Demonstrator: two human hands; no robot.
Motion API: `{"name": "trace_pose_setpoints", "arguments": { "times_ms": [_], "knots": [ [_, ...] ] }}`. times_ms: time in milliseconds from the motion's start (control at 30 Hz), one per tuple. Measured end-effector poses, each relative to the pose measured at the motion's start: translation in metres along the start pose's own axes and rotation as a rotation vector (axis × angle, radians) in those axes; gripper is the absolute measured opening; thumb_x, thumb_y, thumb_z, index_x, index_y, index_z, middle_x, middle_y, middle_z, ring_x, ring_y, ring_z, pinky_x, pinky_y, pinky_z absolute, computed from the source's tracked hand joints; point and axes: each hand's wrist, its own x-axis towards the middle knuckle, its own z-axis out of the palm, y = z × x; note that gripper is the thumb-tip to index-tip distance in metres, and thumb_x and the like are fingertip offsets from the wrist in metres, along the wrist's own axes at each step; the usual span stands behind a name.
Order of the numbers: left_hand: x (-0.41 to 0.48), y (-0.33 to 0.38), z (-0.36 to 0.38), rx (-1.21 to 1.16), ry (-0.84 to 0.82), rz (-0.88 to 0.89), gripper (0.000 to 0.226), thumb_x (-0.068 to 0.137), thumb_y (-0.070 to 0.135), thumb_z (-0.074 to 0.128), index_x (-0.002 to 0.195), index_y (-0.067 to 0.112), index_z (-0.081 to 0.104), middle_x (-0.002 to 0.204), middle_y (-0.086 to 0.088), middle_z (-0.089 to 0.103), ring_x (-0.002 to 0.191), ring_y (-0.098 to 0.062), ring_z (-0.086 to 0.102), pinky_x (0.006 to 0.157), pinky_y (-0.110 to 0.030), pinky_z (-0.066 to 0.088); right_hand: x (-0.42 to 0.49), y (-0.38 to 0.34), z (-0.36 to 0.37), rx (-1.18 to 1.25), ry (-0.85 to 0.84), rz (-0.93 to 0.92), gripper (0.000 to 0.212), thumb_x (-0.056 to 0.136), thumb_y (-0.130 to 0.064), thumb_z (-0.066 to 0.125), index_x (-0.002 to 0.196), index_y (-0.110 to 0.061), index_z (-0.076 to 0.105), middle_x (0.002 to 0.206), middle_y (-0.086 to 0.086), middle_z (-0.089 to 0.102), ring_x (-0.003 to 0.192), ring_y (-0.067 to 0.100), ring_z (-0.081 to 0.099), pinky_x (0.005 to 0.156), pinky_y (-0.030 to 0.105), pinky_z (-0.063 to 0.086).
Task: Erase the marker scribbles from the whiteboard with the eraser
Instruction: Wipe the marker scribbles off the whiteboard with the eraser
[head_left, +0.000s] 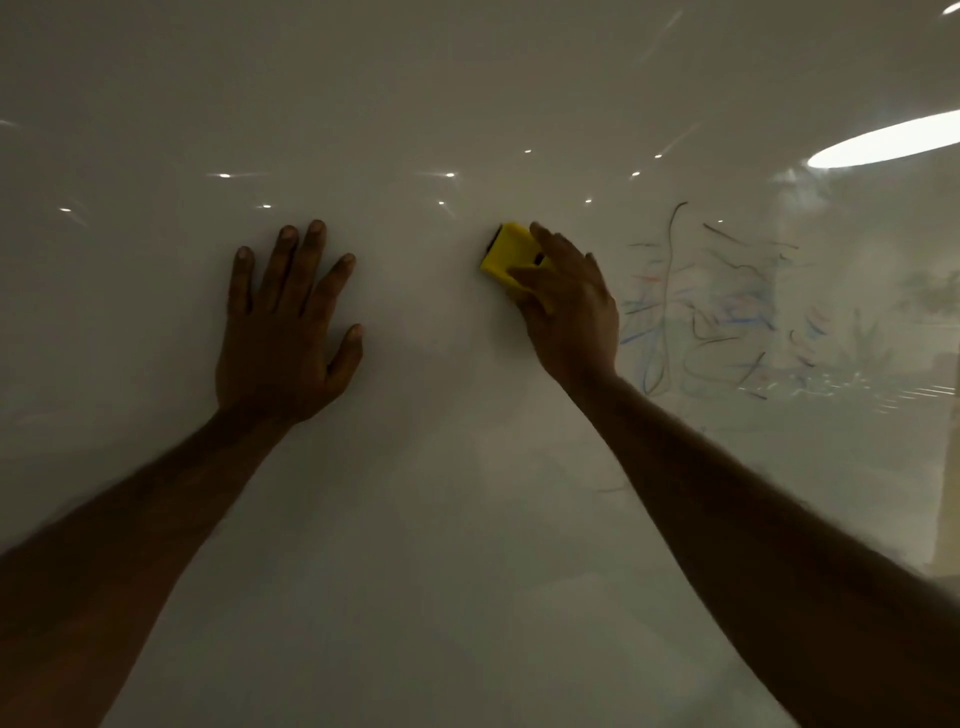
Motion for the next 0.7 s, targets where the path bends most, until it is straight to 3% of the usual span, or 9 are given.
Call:
{"name": "trace_pose_setpoints", "arguments": {
  "times_ms": [133, 200, 267, 367, 467, 567, 633, 700],
  "knots": [
    [-0.001, 0.001, 0.0, 0.001, -0.001, -0.008, 0.068, 0.1, 0.042, 0.042, 0.161, 0.013, 0.036, 0.173, -0.016, 0.021, 0.159, -0.037, 0.02, 0.129, -0.054, 0.001, -0.047, -0.027, 0.009, 0.049, 0.058, 0.011, 0.025, 0.085, -0.017, 0.07, 0.11, -0.021, 0.067, 0.139, 0.009, 0.056, 0.129, 0.023, 0.046, 0.112, 0.044, 0.033],
    [0.0, 0.001, -0.001, 0.003, -0.005, -0.009, 0.068, 0.099, 0.042, 0.042, 0.161, 0.013, 0.036, 0.173, -0.016, 0.02, 0.16, -0.037, 0.019, 0.129, -0.056, 0.003, -0.109, -0.047, 0.02, 0.084, -0.01, -0.044, 0.033, 0.09, -0.018, 0.065, 0.122, -0.018, 0.056, 0.136, 0.01, 0.058, 0.128, 0.023, 0.046, 0.111, 0.045, 0.032],
    [0.001, 0.001, -0.001, -0.01, -0.001, -0.004, 0.069, 0.099, 0.043, 0.042, 0.161, 0.013, 0.036, 0.173, -0.015, 0.02, 0.16, -0.037, 0.019, 0.129, -0.056, 0.003, -0.179, -0.062, 0.027, 0.132, -0.184, -0.189, 0.03, 0.092, -0.02, 0.059, 0.122, -0.018, 0.06, 0.135, 0.006, 0.059, 0.13, 0.022, 0.045, 0.109, 0.046, 0.034],
    [-0.001, -0.001, 0.0, -0.016, 0.002, -0.008, 0.068, 0.099, 0.042, 0.043, 0.16, 0.012, 0.038, 0.173, -0.016, 0.021, 0.159, -0.038, 0.02, 0.129, -0.056, 0.003, -0.26, -0.061, 0.026, 0.138, -0.446, -0.515, 0.012, 0.088, -0.015, 0.064, 0.094, -0.022, 0.071, 0.133, 0.0, 0.06, 0.133, 0.021, 0.044, 0.116, 0.043, 0.028],
    [0.0, 0.0, 0.001, -0.019, 0.019, -0.005, 0.068, 0.099, 0.042, 0.044, 0.16, 0.012, 0.039, 0.173, -0.016, 0.022, 0.159, -0.038, 0.021, 0.129, -0.055, 0.003, -0.239, -0.034, 0.02, 0.081, -0.496, -0.694, 0.015, 0.092, -0.014, 0.059, 0.095, -0.023, 0.07, 0.137, 0.001, 0.058, 0.137, 0.025, 0.042, 0.12, 0.048, 0.018],
    [0.0, 0.0, 0.001, -0.017, 0.034, -0.006, 0.067, 0.098, 0.041, 0.045, 0.159, 0.012, 0.04, 0.172, -0.017, 0.023, 0.158, -0.038, 0.023, 0.129, -0.054, 0.003, -0.153, -0.006, 0.016, 0.012, -0.331, -0.594, 0.019, 0.093, -0.021, 0.06, 0.11, -0.024, 0.068, 0.138, 0.006, 0.057, 0.133, 0.028, 0.047, 0.117, 0.05, 0.021],
    [-0.001, 0.0, 0.001, -0.008, 0.041, -0.006, 0.067, 0.099, 0.041, 0.045, 0.158, 0.011, 0.041, 0.172, -0.017, 0.024, 0.158, -0.039, 0.024, 0.129, -0.054, 0.003, -0.083, 0.011, 0.007, -0.051, -0.175, -0.416, 0.025, 0.092, -0.023, 0.063, 0.117, -0.025, 0.062, 0.138, 0.01, 0.057, 0.129, 0.029, 0.051, 0.112, 0.049, 0.028],
    [-0.001, 0.0, 0.002, -0.008, 0.035, -0.001, 0.067, 0.099, 0.041, 0.044, 0.158, 0.011, 0.041, 0.172, -0.017, 0.024, 0.158, -0.038, 0.024, 0.129, -0.056, 0.005, -0.024, 0.027, -0.008, -0.07, -0.049, -0.193, 0.022, 0.09, -0.024, 0.066, 0.112, -0.023, 0.066, 0.139, 0.01, 0.055, 0.127, 0.03, 0.052, 0.108, 0.049, 0.037]
  ]
}}
